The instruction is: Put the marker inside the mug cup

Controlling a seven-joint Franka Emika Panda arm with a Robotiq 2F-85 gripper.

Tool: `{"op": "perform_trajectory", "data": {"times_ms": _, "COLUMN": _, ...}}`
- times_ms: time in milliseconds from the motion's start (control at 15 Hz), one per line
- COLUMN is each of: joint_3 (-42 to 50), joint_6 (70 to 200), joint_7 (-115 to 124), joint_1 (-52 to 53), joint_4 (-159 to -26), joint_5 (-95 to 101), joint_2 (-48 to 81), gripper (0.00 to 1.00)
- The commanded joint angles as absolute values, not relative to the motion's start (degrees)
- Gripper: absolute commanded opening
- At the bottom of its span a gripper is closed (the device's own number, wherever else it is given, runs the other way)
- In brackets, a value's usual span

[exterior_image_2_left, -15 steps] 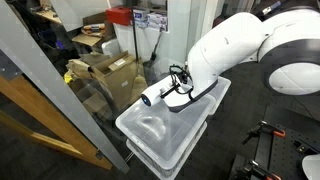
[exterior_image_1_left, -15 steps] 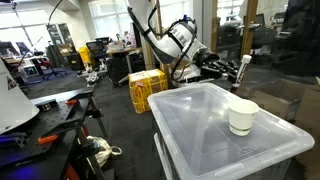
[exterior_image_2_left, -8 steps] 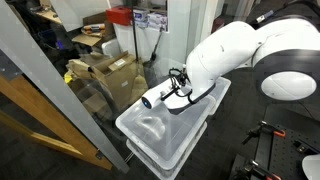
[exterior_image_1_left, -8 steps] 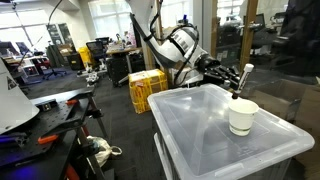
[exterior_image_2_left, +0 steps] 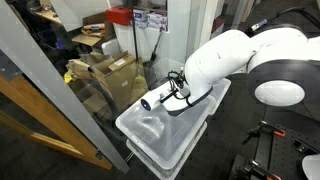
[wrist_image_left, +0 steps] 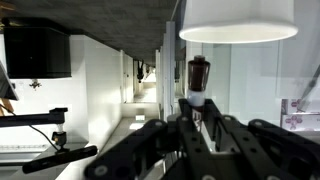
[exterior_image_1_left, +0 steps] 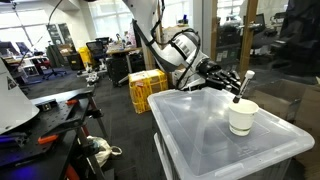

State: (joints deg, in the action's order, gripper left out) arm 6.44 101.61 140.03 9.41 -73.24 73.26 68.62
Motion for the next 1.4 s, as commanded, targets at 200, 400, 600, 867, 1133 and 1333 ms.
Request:
{"op": "perform_trajectory", "data": {"times_ms": 200, "joint_3": 6.5, "joint_6": 104.5, "joint_7": 138.8, "joint_1": 8.2, "joint_4": -67.8, "joint_5": 74.2, "joint_2": 72.0, "gripper": 0.05}}
{"op": "perform_trajectory", "data": {"times_ms": 400, "joint_3": 6.7, "joint_6": 105.6, "joint_7": 138.7, "joint_1": 8.0, "joint_4": -66.6, "joint_5": 74.1, "joint_2": 72.8, "gripper": 0.05}}
{"op": "perform_trajectory", "data": {"times_ms": 600, "joint_3": 6.9, "joint_6": 106.6, "joint_7": 138.3, "joint_1": 8.0, "joint_4": -65.9, "joint_5": 74.1, "joint_2": 73.2, "gripper": 0.09}}
{"op": "perform_trajectory", "data": {"times_ms": 867, "joint_3": 7.0, "joint_6": 107.2, "joint_7": 138.1, "joint_1": 8.0, "joint_4": -65.3, "joint_5": 74.0, "joint_2": 73.5, "gripper": 0.59}}
{"op": "perform_trajectory", "data": {"times_ms": 1133, "joint_3": 7.1, "joint_6": 107.2, "joint_7": 138.3, "joint_1": 8.1, "joint_4": -65.8, "joint_5": 73.9, "joint_2": 73.1, "gripper": 0.89}}
{"op": "perform_trajectory", "data": {"times_ms": 1333, "joint_3": 7.2, "joint_6": 107.1, "joint_7": 138.9, "joint_1": 8.3, "joint_4": -67.6, "joint_5": 74.1, "joint_2": 71.9, "gripper": 1.0}}
